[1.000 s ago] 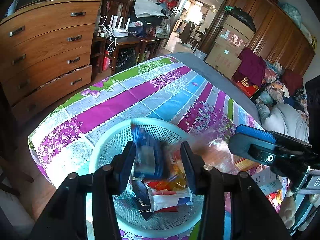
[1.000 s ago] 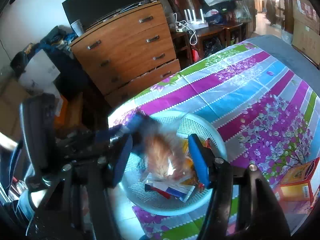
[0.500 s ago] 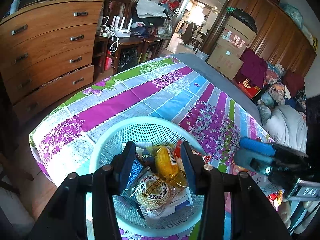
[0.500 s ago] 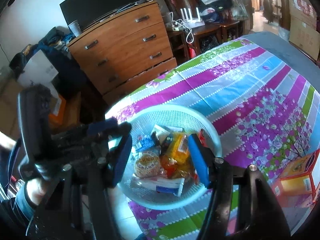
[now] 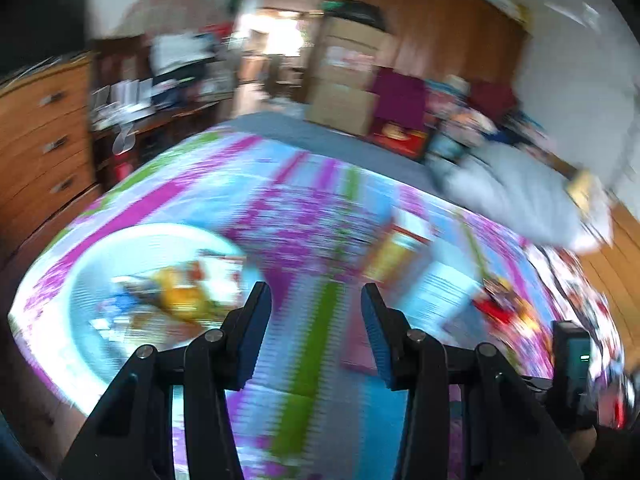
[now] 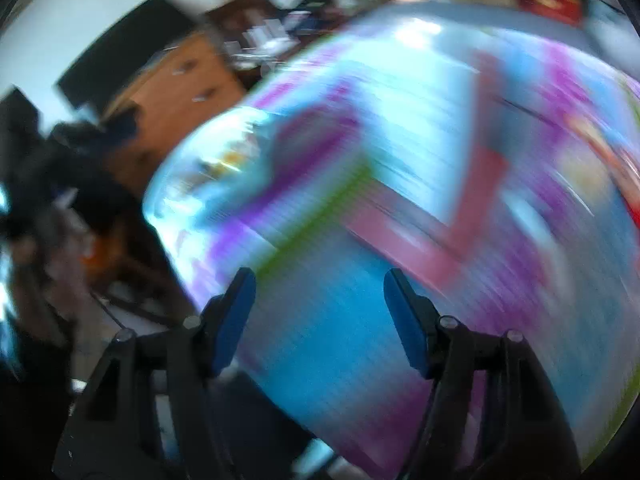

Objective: Organize snacks
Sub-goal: 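Move both open tools back toward the snacks on the bed, then grasp the yellow-orange snack pack with the right tool while the left grasps the white-red packet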

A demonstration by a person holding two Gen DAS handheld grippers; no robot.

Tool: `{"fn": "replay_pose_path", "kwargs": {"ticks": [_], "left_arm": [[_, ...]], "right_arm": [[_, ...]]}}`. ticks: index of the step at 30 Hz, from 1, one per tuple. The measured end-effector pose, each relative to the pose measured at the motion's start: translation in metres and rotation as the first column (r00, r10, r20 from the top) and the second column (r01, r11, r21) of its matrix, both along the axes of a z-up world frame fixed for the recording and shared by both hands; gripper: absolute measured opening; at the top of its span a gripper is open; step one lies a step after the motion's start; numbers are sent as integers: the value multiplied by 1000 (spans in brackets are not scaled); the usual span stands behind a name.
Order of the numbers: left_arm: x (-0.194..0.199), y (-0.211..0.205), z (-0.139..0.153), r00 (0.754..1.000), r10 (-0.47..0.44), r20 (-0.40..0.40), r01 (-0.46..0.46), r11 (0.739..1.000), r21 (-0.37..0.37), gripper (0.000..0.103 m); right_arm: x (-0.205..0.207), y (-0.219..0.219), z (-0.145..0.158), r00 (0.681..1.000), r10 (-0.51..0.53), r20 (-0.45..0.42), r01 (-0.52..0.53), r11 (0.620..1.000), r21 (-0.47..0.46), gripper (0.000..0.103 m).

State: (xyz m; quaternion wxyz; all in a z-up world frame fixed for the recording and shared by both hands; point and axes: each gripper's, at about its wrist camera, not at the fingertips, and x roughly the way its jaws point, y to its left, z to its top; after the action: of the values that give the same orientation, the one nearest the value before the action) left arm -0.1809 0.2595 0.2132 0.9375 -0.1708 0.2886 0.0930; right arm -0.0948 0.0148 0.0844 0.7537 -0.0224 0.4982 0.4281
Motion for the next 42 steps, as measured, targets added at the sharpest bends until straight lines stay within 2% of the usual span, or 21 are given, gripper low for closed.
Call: {"fn": "replay_pose_path", "kwargs": {"ticks": [2,5,7,11,14,16,18,20,21,22,24,26,27,28,30,32,33,34,37,39,42], "left_arm": [[11,-36,0,996,-91,4,91,996,2,47],[33,-93,-8,976,-218,-23,218,976,-4,47],[46,-125,-18,956,-288,-54,288,958,-7,47],[65,-171,-36,921,-374,-110,372,927,-38,47],[75,-196,-49,900,-410,-148,409,912,-39,47],[80,-209,-58,891,-420,-171,420,907,-37,47],[87,-220,-67,884,-426,-194,426,904,-44,47],[93,-228,-78,875,-433,-218,429,901,-65,47],[95,-230,-83,870,-437,-228,433,899,-71,47],[96,-231,-87,866,-441,-236,436,897,-75,47],[100,-236,-95,855,-448,-260,444,893,-80,47],[104,-241,-101,847,-455,-274,448,889,-92,47],[105,-241,-103,844,-457,-280,450,888,-94,47],[106,-243,-107,843,-454,-289,448,890,-91,47],[109,-243,-111,840,-452,-300,446,890,-92,47],[114,-244,-118,838,-447,-313,441,893,-96,47],[116,-244,-122,839,-442,-317,433,895,-101,47],[119,-244,-125,840,-438,-319,426,898,-110,47],[135,-239,-141,856,-400,-326,376,916,-137,47],[150,-235,-153,874,-355,-331,323,935,-147,47],[176,-229,-171,892,-271,-362,234,962,-144,47]], "right_arm": [[4,-53,-15,996,-89,-27,88,995,-36,68],[16,-128,-27,972,-236,-4,235,967,-103,68],[25,-174,-27,942,-337,-5,334,936,-107,68],[46,-257,-17,873,-481,83,488,863,-134,68],[73,-317,-15,783,-582,219,619,761,-192,85],[91,-355,-14,699,-643,313,712,665,-224,93],[109,-380,-22,662,-673,329,749,612,-255,98],[128,-400,-41,646,-719,254,761,582,-287,98],[132,-404,-48,643,-737,208,760,582,-289,98],[140,-406,-58,655,-739,158,745,597,-299,96],[147,-405,-73,665,-732,152,725,582,-368,96],[142,-402,-77,660,-730,177,732,570,-373,89],[137,-404,-72,646,-739,193,749,564,-347,67],[132,-406,-65,641,-747,180,758,577,-304,53],[117,-404,-51,647,-745,164,760,615,-209,51],[102,-390,-41,672,-718,180,740,648,-179,51],[94,-382,-37,687,-709,160,727,671,-146,51],[86,-370,-35,714,-690,123,701,705,-110,51],[69,-331,-37,791,-607,77,612,786,-86,51],[58,-304,-41,831,-553,54,556,826,-89,51],[58,-284,-54,862,-505,43,506,854,-118,51]]}}
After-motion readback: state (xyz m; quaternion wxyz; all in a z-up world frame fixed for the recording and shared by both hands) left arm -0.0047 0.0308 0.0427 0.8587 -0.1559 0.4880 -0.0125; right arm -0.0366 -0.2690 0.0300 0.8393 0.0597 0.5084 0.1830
